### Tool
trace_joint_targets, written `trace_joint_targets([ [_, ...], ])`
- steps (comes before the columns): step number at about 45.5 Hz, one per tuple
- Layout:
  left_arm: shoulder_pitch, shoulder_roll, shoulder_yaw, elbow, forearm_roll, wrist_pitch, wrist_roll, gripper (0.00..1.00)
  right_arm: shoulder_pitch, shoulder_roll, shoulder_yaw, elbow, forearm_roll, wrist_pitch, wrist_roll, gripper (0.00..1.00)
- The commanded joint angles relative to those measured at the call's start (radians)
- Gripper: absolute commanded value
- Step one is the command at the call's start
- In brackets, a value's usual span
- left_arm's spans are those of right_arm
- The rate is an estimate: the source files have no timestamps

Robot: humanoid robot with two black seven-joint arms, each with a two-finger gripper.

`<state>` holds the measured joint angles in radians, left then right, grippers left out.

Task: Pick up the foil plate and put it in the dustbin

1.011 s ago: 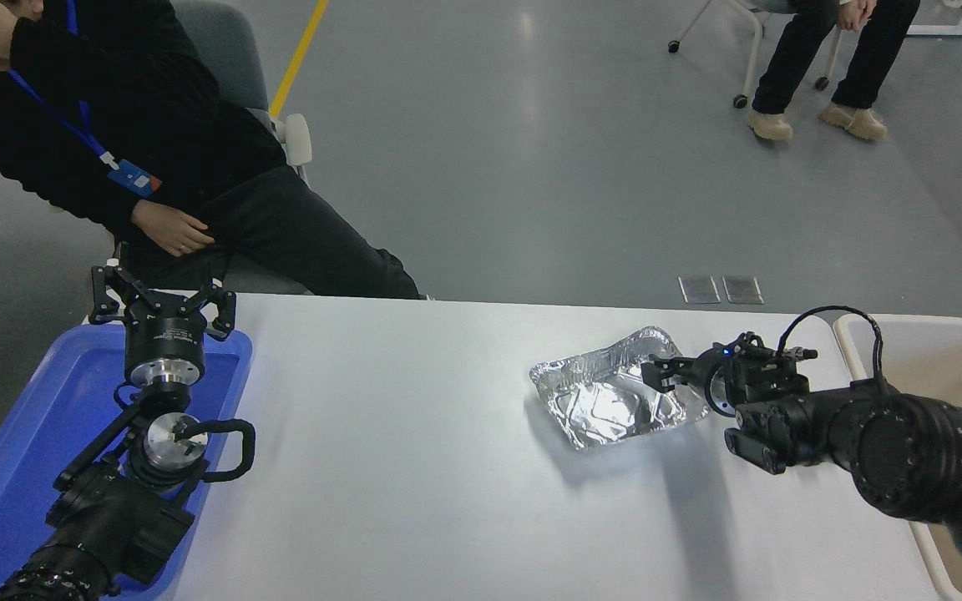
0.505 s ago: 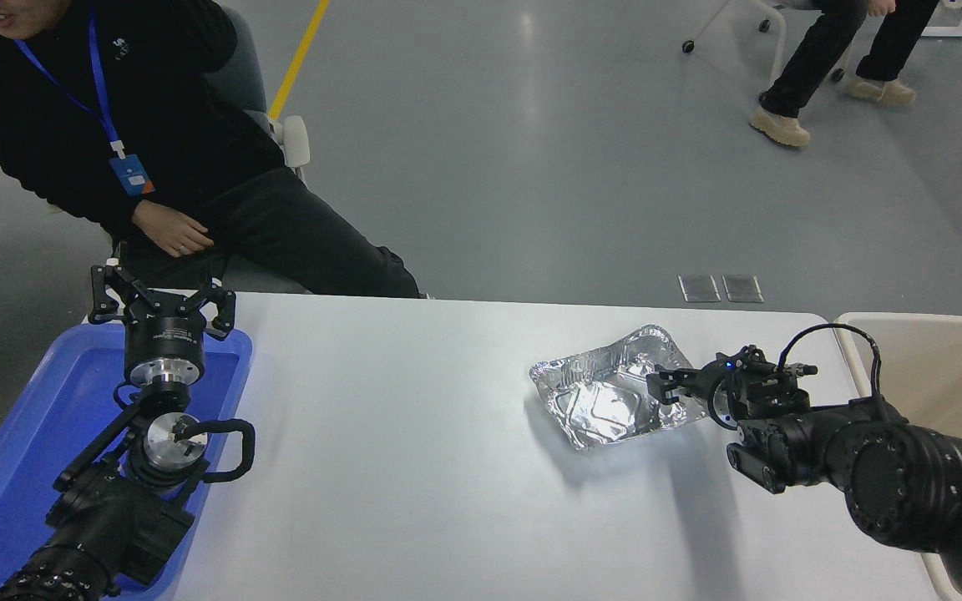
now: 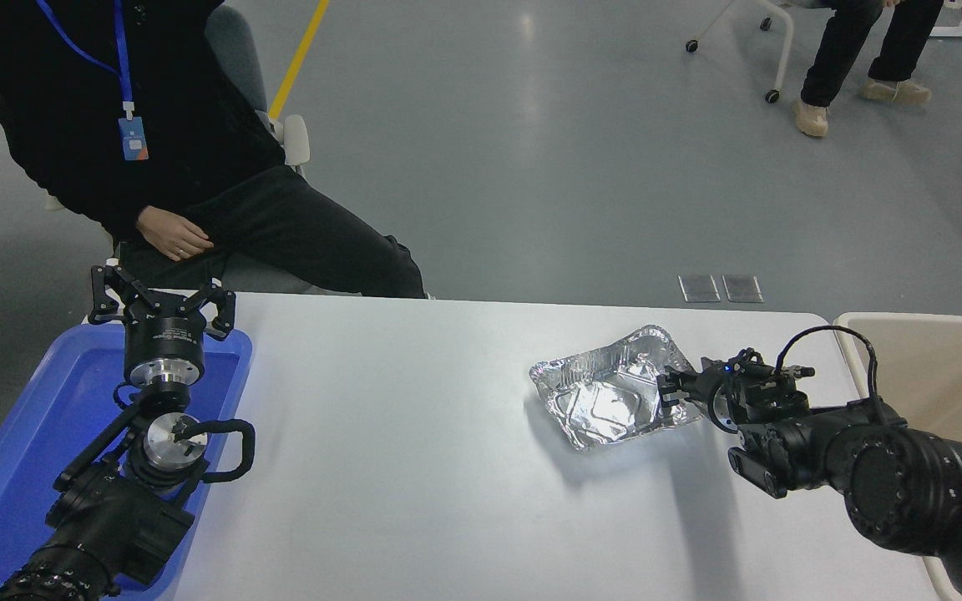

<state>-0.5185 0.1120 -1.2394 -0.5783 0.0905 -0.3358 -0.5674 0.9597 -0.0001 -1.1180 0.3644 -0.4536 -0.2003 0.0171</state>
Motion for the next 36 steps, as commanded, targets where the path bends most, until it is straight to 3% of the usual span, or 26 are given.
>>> trace_joint_targets([
  [1,0.0,0.0,0.0,0.0,0.0,0.0,0.0,0.99,0.002,0.0,0.0,0.001,-0.039,0.015,0.001,0.23],
  [10,0.0,0.0,0.0,0.0,0.0,0.0,0.0,0.99,0.004,0.0,-0.002,0.001,-0.056,0.016,0.001,0.0],
  [26,0.0,0.0,0.0,0.0,0.0,0.001,0.0,0.99,0.027,-0.006,0.001,0.008,-0.062,0.016,0.003,0.0],
  [36,0.0,0.0,0.0,0.0,0.0,0.0,0.001,0.99,0.068,-0.046,0.049,0.039,-0.057,0.028,0.029,0.0],
])
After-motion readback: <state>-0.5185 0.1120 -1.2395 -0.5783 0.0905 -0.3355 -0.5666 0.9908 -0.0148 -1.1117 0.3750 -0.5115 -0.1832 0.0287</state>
